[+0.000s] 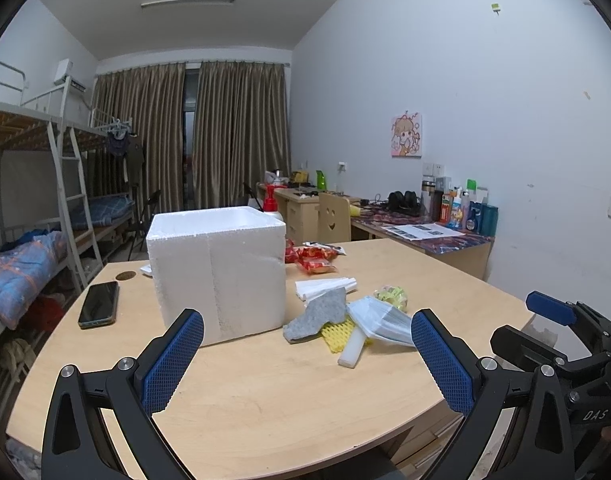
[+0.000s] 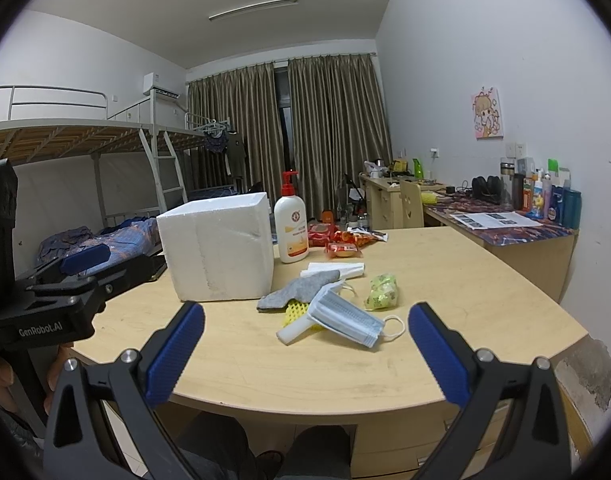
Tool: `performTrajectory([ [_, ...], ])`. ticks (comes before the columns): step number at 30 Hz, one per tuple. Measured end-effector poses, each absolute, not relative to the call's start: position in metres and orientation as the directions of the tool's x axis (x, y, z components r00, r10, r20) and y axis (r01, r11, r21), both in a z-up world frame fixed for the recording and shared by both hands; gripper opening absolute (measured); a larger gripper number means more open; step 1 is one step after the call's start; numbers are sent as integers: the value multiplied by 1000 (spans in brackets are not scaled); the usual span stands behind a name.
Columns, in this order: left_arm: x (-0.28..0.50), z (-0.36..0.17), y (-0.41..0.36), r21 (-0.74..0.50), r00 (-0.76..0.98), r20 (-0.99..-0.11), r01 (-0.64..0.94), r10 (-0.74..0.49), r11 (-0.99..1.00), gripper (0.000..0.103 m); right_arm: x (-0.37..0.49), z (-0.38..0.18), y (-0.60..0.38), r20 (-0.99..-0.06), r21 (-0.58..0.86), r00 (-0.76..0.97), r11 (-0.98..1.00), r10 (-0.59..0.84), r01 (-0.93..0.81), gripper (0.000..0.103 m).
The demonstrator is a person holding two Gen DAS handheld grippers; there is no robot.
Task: Organize soft objects
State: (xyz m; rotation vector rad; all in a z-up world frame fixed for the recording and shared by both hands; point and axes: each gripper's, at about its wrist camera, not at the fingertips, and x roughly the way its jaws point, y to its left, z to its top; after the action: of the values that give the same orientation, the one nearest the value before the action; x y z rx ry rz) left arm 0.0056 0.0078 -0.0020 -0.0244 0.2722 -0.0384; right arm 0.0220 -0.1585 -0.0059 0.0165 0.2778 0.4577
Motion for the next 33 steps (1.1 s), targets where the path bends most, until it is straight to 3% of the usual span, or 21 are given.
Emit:
performTrajectory([
  [33, 6, -2, 9, -33, 962, -271, 33, -41, 999, 103, 30, -5, -159, -276, 79, 853, 895, 443, -439, 103],
])
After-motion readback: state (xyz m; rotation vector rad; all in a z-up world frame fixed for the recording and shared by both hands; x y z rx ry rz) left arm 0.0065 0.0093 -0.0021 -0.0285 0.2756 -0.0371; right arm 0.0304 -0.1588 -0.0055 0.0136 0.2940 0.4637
